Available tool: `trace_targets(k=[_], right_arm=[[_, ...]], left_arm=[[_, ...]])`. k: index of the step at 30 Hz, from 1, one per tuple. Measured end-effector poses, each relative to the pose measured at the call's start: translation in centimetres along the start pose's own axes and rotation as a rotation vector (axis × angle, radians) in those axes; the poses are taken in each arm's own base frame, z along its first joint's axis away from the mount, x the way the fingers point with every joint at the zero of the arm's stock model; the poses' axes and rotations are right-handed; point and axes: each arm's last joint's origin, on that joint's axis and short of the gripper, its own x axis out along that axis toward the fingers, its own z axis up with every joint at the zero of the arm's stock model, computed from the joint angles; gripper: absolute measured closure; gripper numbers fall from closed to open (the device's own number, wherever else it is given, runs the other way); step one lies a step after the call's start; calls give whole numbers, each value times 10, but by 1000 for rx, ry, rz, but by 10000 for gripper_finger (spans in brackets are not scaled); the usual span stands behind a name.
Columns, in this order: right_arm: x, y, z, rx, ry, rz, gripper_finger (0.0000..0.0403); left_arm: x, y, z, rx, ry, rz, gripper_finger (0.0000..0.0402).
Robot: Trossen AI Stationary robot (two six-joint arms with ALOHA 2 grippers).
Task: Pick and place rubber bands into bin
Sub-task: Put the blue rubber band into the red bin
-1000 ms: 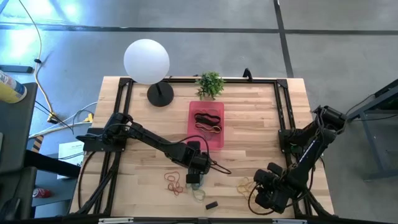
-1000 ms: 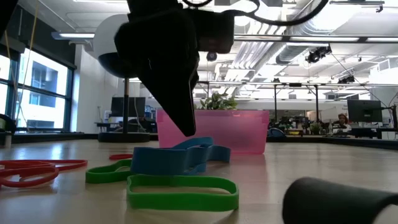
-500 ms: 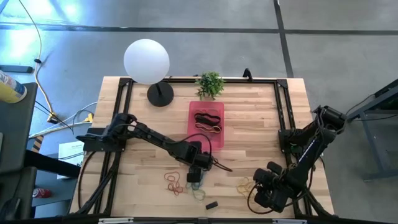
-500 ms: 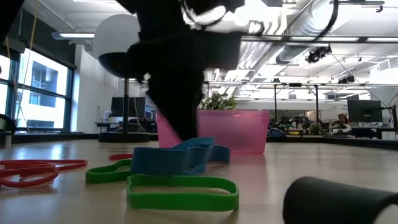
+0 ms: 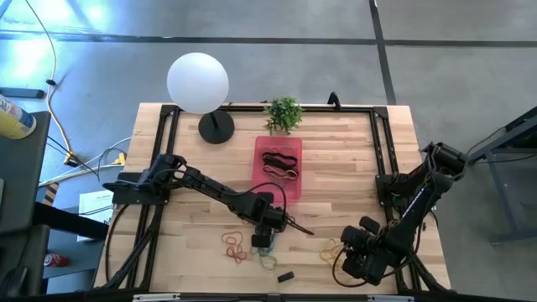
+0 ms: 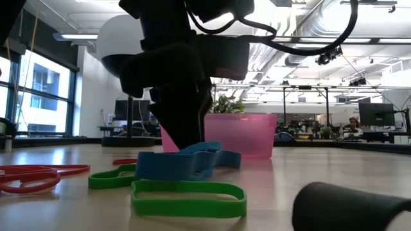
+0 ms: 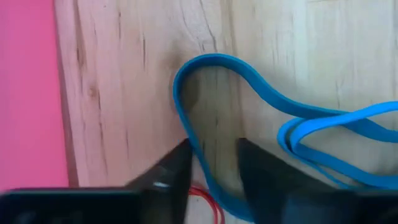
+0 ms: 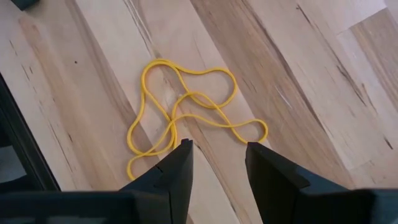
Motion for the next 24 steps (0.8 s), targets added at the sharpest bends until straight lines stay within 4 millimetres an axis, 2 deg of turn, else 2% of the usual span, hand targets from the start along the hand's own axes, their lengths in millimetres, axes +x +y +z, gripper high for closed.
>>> trace_targets(k=[3,5,10,14,19,24], right_arm=[[0,0,0,0,0,0,265],[0,0,0,1,0,0,265],[0,0,0,1,0,0,265],[0,0,0,1,0,0,265],[0,0,0,0,0,0,265],[0,0,0,0,0,-2,265]], left_arm=[[0,0,0,3,-3,11,365],[0,1,0,3,-4,24,391],[0,1,0,3,0,30,377],[0,1,-1,4,-1,45,397],[-2,2,0,4,-2,46,398],[-13,2,5,7,-10,44,399]])
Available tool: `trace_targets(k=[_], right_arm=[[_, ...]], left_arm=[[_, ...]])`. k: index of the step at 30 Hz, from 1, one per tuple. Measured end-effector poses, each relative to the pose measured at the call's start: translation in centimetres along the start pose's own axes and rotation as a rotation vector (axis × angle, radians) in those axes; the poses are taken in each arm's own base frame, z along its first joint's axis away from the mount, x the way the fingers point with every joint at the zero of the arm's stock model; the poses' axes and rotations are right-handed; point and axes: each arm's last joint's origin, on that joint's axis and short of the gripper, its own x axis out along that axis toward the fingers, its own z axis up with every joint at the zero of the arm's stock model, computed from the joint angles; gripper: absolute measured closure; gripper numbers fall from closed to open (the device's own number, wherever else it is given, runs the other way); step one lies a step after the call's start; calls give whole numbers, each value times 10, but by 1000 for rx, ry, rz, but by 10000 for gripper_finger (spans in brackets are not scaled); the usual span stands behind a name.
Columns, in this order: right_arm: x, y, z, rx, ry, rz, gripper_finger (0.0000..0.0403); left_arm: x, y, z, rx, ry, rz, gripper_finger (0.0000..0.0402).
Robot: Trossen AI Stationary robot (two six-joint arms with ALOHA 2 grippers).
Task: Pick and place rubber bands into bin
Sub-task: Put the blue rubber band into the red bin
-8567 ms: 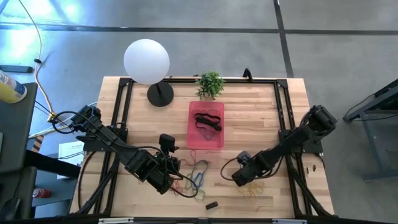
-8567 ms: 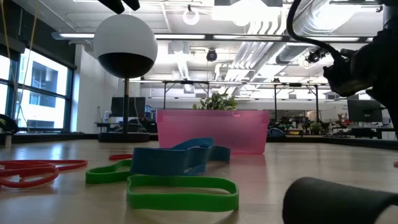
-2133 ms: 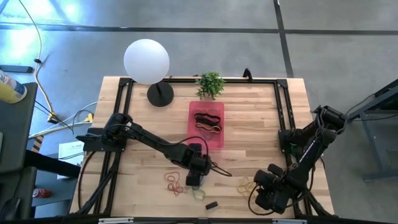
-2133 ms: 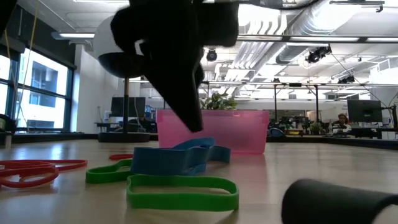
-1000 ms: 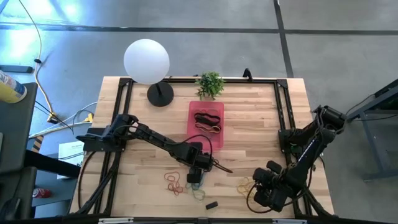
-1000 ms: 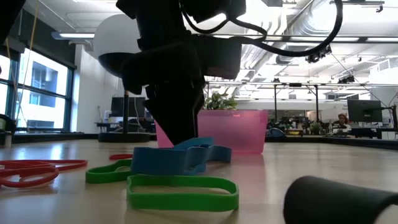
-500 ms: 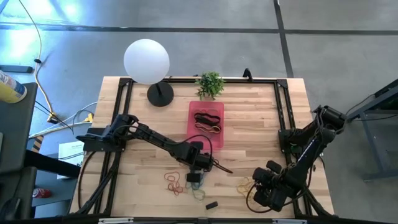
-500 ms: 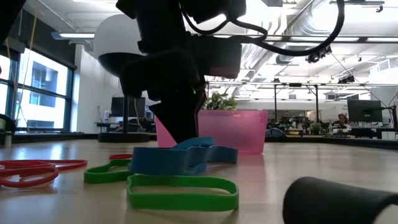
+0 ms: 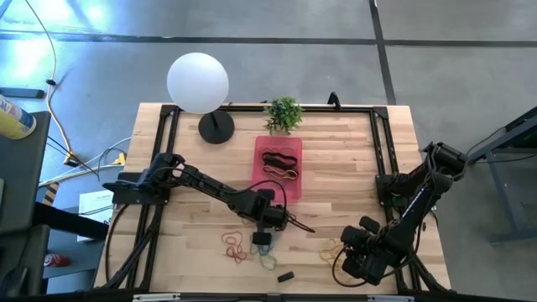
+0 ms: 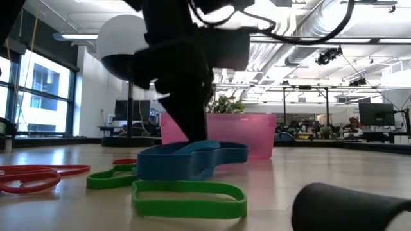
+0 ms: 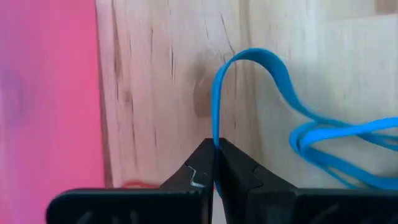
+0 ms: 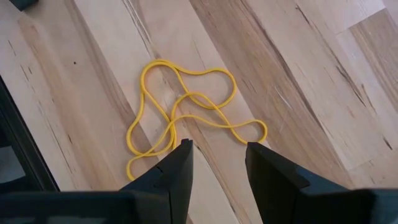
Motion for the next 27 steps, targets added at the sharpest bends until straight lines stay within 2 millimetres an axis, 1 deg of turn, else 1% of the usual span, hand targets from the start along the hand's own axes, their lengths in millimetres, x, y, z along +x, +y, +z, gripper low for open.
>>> trace_targets(k=[2,4,8,11,16,21,24,27], right_arm=[[0,0,0,0,0,-1,265],[0,0,0,0,0,-2,265],[0,0,0,-1,0,-2,265],[0,0,0,-1,0,-2,265],[0,0,0,-1,0,-3,265],[0,-1,0,-4,1,-11,265],[0,-2,0,-6,1,-17,265],[0,-2,0,-8,0,-24,265]], left_arm=[[-8,0,4,29,16,3,400],[-18,0,13,53,-7,6,400],[-44,1,30,106,-30,21,400],[-73,3,45,153,-77,43,401],[-121,7,66,208,-175,78,401],[-167,15,76,248,-257,161,401],[-183,24,77,280,-256,295,401],[-187,42,78,293,-229,384,401]])
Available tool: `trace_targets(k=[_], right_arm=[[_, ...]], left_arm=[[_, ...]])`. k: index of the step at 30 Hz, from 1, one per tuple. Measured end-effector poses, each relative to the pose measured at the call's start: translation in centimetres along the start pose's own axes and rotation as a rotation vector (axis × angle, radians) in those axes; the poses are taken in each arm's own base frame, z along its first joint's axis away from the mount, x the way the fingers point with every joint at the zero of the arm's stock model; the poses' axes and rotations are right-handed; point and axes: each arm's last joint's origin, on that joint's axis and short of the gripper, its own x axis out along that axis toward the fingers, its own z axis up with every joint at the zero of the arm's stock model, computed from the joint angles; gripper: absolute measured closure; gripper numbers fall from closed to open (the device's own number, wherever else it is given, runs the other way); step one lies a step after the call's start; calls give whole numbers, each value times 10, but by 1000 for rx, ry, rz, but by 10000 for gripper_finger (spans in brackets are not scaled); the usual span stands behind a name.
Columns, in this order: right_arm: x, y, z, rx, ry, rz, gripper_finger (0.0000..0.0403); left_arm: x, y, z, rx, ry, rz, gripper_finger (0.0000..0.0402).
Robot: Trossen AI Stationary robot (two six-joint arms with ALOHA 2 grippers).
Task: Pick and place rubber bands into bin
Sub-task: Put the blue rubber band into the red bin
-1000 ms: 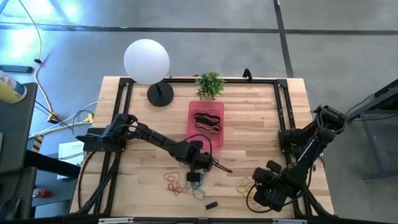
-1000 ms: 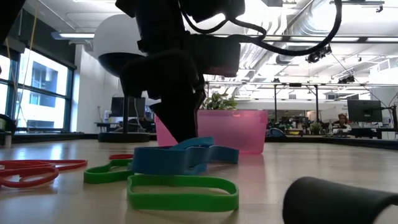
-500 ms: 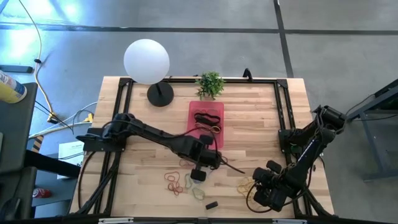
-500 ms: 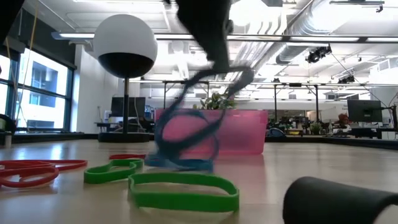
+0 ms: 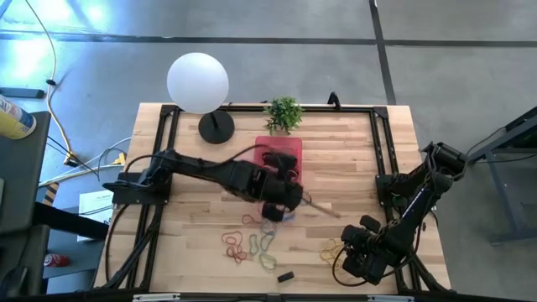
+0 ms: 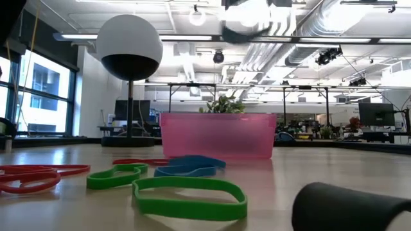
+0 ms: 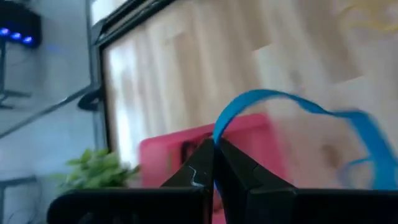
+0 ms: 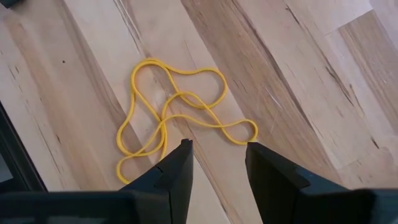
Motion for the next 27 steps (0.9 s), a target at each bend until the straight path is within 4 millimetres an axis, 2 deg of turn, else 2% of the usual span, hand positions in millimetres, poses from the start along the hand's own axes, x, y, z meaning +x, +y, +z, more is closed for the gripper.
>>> trace_targets(k=[7,14,21,27], right_arm=[[0,0,0,-1,-2,0,265],[0,0,0,0,-2,0,265],[1,0,2,9,-3,-2,265],[3,-1,8,26,-6,-8,265]], left_arm=[[30,44,-20,-7,97,23,402],[74,79,-56,11,257,23,402],[112,93,-84,-51,312,-33,402],[122,96,-89,-79,287,-47,401]])
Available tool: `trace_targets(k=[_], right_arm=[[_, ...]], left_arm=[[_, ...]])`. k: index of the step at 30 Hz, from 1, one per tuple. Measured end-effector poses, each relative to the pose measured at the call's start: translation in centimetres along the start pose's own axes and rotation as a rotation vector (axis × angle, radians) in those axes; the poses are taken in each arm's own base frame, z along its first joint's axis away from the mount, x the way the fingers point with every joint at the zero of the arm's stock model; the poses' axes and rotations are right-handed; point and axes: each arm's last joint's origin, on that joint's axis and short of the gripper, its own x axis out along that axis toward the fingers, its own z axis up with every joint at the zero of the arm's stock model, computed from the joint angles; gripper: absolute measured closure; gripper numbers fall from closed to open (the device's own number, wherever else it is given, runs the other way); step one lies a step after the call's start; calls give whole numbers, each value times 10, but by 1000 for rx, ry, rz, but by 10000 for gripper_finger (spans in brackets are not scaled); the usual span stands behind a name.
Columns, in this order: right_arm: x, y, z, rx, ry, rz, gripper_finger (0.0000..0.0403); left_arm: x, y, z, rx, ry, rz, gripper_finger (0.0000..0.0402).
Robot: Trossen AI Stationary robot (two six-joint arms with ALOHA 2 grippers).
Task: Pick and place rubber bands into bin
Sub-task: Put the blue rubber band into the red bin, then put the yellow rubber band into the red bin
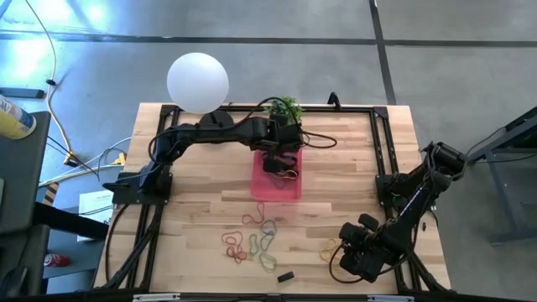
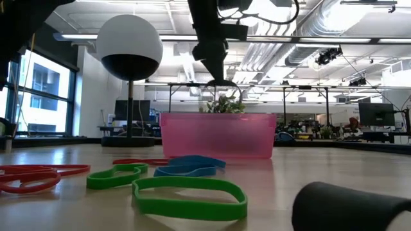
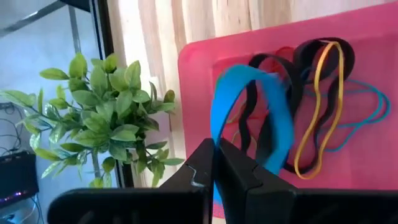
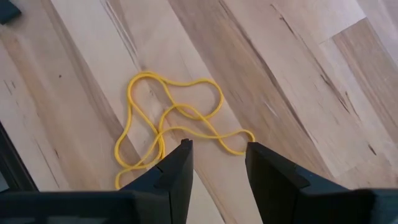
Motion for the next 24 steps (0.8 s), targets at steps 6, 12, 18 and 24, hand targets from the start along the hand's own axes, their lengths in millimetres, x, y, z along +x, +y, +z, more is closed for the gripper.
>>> trace_targets(k=[6,12,18,24], right_arm=[[0,0,1,-7,-8,0,265],[0,0,1,-7,-9,0,265],[0,0,1,-6,-11,3,265],[0,1,1,-5,-12,8,265]], left_arm=[[0,0,2,8,-23,5,385],[0,-1,2,11,-20,-1,323],[0,-1,2,13,-19,-13,258],[-6,-10,2,17,-64,-174,222]])
